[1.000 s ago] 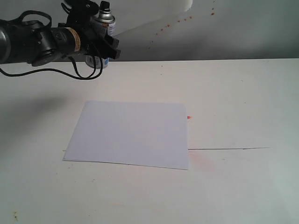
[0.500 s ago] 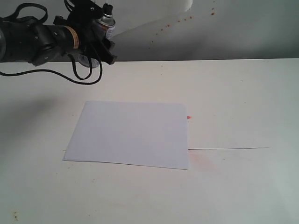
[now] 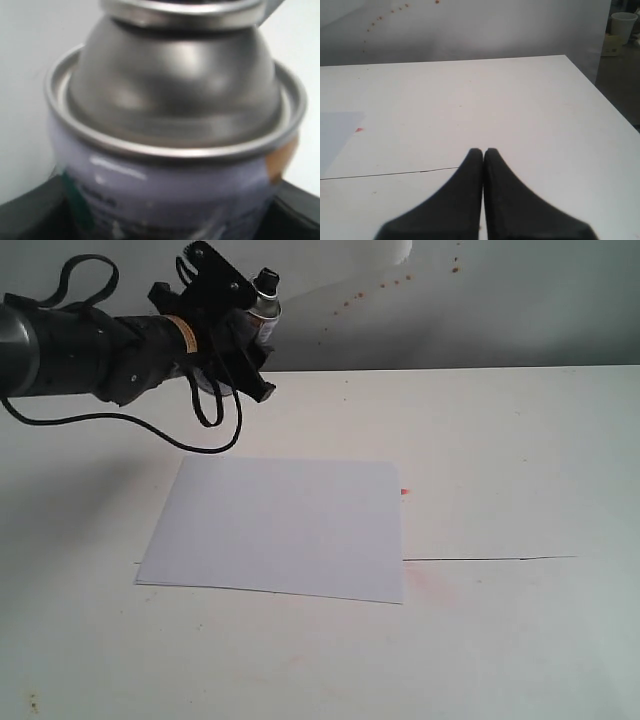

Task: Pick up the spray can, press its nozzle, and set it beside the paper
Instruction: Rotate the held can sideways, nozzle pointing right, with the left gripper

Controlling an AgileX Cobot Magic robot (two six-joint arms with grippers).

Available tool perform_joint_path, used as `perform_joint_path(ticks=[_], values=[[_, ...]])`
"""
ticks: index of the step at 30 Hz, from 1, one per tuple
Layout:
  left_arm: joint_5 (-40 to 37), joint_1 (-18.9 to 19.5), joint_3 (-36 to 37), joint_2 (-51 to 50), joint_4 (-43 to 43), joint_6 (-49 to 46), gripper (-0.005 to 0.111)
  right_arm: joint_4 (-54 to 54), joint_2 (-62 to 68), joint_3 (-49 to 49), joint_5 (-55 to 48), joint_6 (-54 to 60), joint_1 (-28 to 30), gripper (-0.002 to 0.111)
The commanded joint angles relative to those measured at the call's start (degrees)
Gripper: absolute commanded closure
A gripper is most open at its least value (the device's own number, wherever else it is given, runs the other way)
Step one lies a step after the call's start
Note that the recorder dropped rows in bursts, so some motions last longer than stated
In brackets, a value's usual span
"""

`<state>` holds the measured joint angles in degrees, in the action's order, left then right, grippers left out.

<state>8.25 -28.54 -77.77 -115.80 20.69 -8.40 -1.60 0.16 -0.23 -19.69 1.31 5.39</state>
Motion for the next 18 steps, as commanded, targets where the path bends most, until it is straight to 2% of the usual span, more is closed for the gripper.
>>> perform_joint_path(ticks=[1,10,14,18], values=[[13.24,-0.05,2.91,2.47,8.30,10.65,0.107,0.48,-0.16,0.23,0.11,0.22,-0.17,0.108],[19.39,1.08,8.58,2.52,11.89,12.89,0.107,0.48,-0.16,0.23,0.11,0.22,-0.17,0.108],[19.41,2.49,9.43,3.04,22.94,17.82,0.107,0.48,-0.16,0.23,0.11,0.22,-0.17,0.108],[11.29,3.82,9.43,5.50,33.90,24.32,0.107,0.48,-0.16,0.23,0.11,0.22,-0.17,0.108]])
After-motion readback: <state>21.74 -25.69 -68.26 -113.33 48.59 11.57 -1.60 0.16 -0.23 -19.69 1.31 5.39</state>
